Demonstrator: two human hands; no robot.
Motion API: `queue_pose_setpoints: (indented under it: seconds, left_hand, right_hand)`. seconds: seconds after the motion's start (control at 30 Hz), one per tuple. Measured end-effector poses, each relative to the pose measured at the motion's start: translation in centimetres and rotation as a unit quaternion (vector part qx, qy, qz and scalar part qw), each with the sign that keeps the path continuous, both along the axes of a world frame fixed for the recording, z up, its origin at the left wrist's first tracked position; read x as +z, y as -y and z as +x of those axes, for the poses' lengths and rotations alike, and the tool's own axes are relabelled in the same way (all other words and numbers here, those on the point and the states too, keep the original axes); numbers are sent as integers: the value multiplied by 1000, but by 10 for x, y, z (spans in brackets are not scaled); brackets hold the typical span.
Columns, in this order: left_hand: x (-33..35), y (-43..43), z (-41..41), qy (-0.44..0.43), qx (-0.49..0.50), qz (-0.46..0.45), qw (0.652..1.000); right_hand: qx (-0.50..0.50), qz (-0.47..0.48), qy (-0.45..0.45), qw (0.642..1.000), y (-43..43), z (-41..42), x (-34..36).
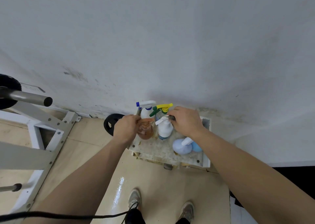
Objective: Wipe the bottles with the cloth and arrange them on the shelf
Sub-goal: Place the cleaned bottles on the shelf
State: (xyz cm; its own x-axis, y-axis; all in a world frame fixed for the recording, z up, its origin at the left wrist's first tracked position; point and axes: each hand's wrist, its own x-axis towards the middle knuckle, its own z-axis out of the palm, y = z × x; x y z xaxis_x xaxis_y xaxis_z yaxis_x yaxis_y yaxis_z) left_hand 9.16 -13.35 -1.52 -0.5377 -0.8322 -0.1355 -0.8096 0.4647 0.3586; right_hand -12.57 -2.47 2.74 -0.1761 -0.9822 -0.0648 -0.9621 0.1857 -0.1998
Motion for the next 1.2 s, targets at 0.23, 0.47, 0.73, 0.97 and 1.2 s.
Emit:
queue_pose_setpoints:
  seconds: [0.23, 0.47, 0.73, 0.97, 1.2]
  left_hand:
    - [2, 0, 12, -27, -3, 22, 999]
    - [3, 0, 14, -55, -8, 20, 998]
    - [3, -2, 7, -56, 19, 11, 998]
    - [9, 0, 0, -27, 39, 37, 998]
    - [15, -7, 3, -36, 47, 47, 997]
  right_hand:
    - [8, 5, 4, 1000, 0, 4, 0]
    - [-17, -17, 37, 999, -1, 11, -2]
    - [-49, 12, 41, 998, -3, 11, 0]
    - [-65, 34, 56, 996, 2, 13, 3]
    - [-89, 37, 79, 992, -7, 10, 13]
